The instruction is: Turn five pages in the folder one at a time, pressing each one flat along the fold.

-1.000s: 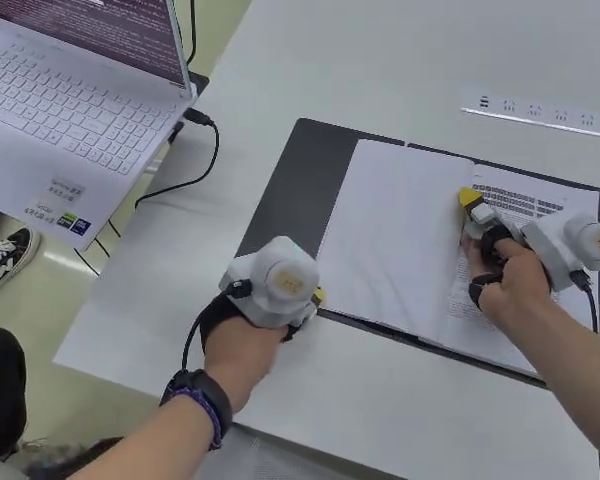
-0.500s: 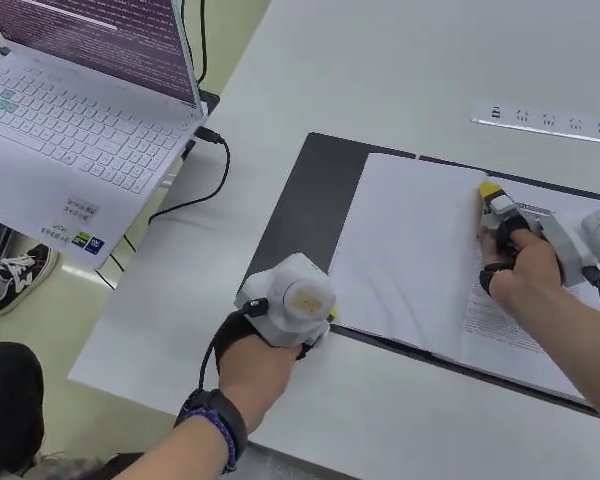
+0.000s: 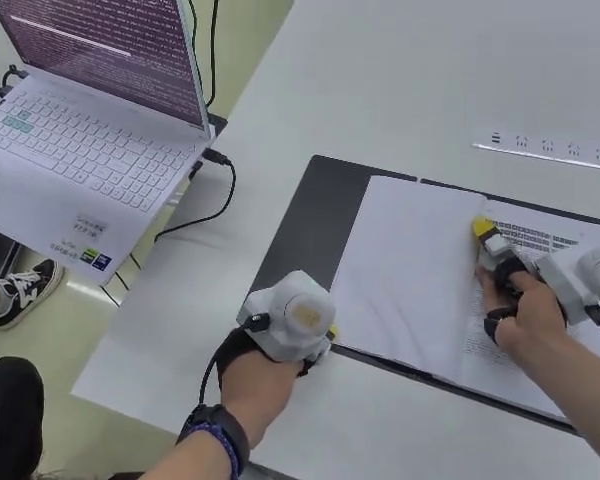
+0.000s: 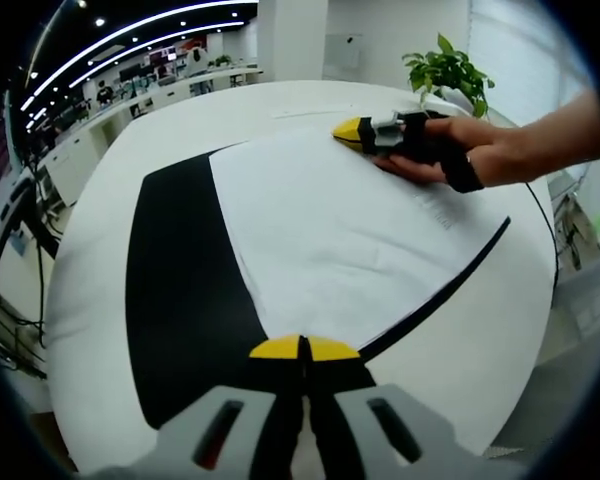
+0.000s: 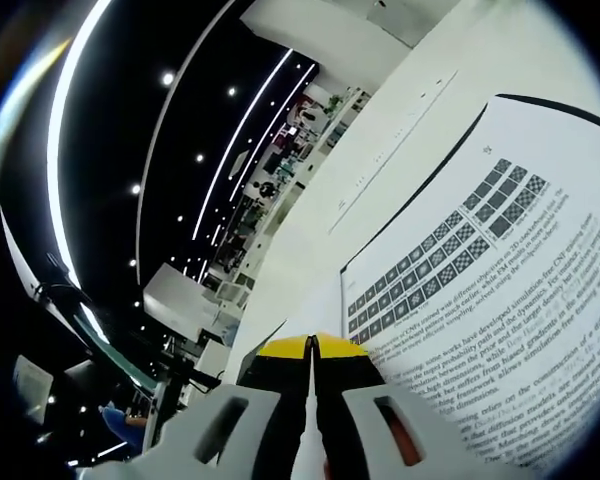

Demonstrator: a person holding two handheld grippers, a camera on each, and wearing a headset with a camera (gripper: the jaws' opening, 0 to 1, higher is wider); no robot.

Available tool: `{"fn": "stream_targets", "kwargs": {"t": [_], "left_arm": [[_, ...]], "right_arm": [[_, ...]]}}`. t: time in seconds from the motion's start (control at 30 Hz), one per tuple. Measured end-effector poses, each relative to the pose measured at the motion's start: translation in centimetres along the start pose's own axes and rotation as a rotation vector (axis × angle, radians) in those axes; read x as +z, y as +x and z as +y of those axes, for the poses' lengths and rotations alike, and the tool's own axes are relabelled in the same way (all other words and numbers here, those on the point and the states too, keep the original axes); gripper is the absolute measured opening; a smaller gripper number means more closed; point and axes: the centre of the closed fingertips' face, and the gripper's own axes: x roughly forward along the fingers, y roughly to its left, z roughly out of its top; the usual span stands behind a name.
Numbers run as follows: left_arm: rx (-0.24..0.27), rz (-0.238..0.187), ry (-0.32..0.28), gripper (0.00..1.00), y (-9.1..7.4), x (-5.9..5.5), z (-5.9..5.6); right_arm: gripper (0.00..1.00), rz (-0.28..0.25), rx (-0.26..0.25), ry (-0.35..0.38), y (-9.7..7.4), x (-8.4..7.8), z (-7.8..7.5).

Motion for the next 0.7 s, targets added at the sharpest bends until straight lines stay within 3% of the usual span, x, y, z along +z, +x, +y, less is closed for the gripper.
{"fn": "stream_targets", "kwargs": {"t": [0.17, 0.2, 0.33, 0.7], "left_arm": [[-0.002, -0.003, -0.011, 0.0, 0.0, 0.0, 0.0], [-0.003, -0.006, -0.016, 0.0, 0.0, 0.0, 0.1], [0.0, -0.016, -0.019, 0.0, 0.1, 0.0, 0.0], [-0.014, -0.025, -0.018, 0.0, 0.0, 0.0, 0.0]], "right_arm": [[0.0, 0.004, 0.006, -0.001, -0.5, -0.3, -0.3], [0.0, 0.001, 0.011, 0.004, -1.8, -1.1, 1.3], [0.0, 0.005, 0.026, 0.019, -3.6, -2.1, 3.1], [0.0, 0.039, 0.05, 0.015, -7.5, -4.5, 4.8]]}}
